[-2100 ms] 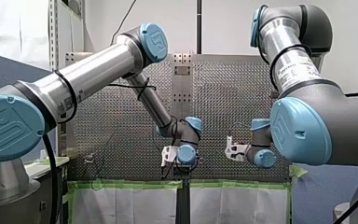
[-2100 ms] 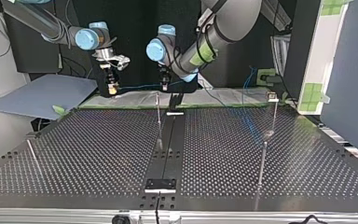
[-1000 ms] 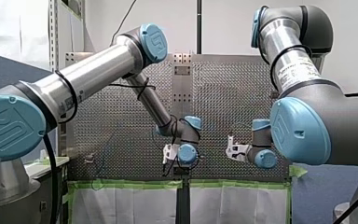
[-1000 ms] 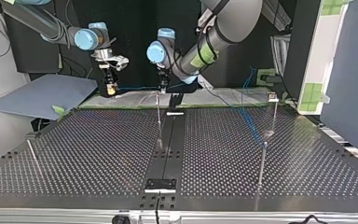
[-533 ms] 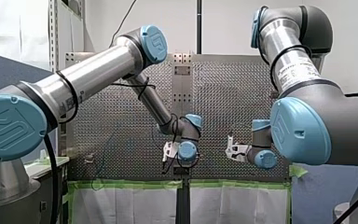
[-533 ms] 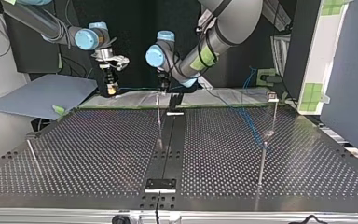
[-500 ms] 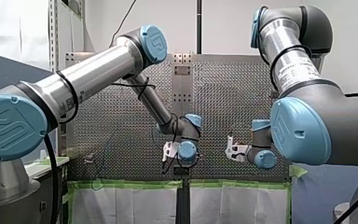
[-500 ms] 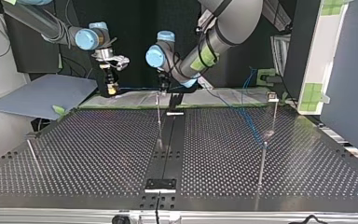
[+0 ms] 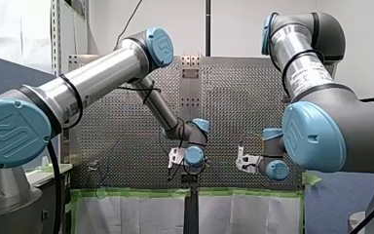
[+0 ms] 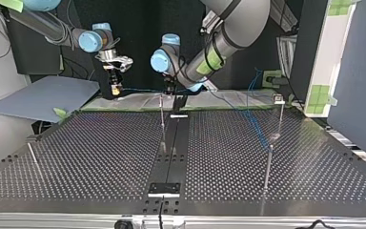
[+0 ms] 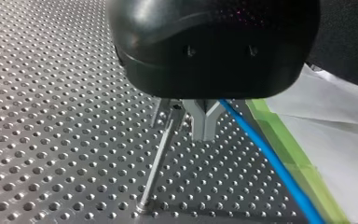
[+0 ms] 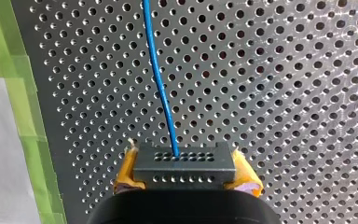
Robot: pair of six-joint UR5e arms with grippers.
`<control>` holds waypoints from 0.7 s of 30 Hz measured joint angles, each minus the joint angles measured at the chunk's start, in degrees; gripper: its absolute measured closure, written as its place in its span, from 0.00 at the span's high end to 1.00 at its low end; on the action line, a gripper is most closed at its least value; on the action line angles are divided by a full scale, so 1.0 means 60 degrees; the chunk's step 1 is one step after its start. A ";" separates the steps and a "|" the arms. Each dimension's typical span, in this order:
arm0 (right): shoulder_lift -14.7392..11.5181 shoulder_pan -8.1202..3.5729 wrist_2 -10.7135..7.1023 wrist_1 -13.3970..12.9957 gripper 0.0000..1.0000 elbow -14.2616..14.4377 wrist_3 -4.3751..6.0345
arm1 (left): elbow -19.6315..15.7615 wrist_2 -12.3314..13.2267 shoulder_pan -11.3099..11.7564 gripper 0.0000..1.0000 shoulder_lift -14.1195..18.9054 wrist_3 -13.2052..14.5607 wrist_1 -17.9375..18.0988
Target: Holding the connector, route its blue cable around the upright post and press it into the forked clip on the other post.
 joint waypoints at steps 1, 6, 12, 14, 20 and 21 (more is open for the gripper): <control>0.0000 0.0000 0.0001 -0.0005 0.00 0.0000 0.0004 | 0.0025 0.0003 0.0009 0.00 -0.0044 -0.0003 -0.0018; 0.0002 0.0001 0.0002 -0.0041 0.00 -0.0004 0.0023 | 0.0189 0.0031 0.0061 0.00 -0.0293 -0.0101 -0.0145; 0.0003 -0.0010 0.0006 -0.0055 0.00 -0.0020 0.0036 | 0.0448 0.0087 0.0125 0.00 -0.0338 -0.0256 -0.0382; 0.0003 -0.0019 0.0005 -0.0055 0.00 -0.0028 0.0040 | 0.0503 0.0105 0.0140 0.00 -0.0338 -0.0271 -0.0423; 0.0003 -0.0026 0.0005 -0.0056 0.00 -0.0051 0.0043 | 0.0559 0.0157 0.0179 0.00 -0.0339 -0.0283 -0.0432; 0.0004 -0.0026 0.0004 -0.0055 0.00 -0.0055 0.0043 | 0.0558 0.0165 0.0192 0.00 -0.0342 -0.0283 -0.0438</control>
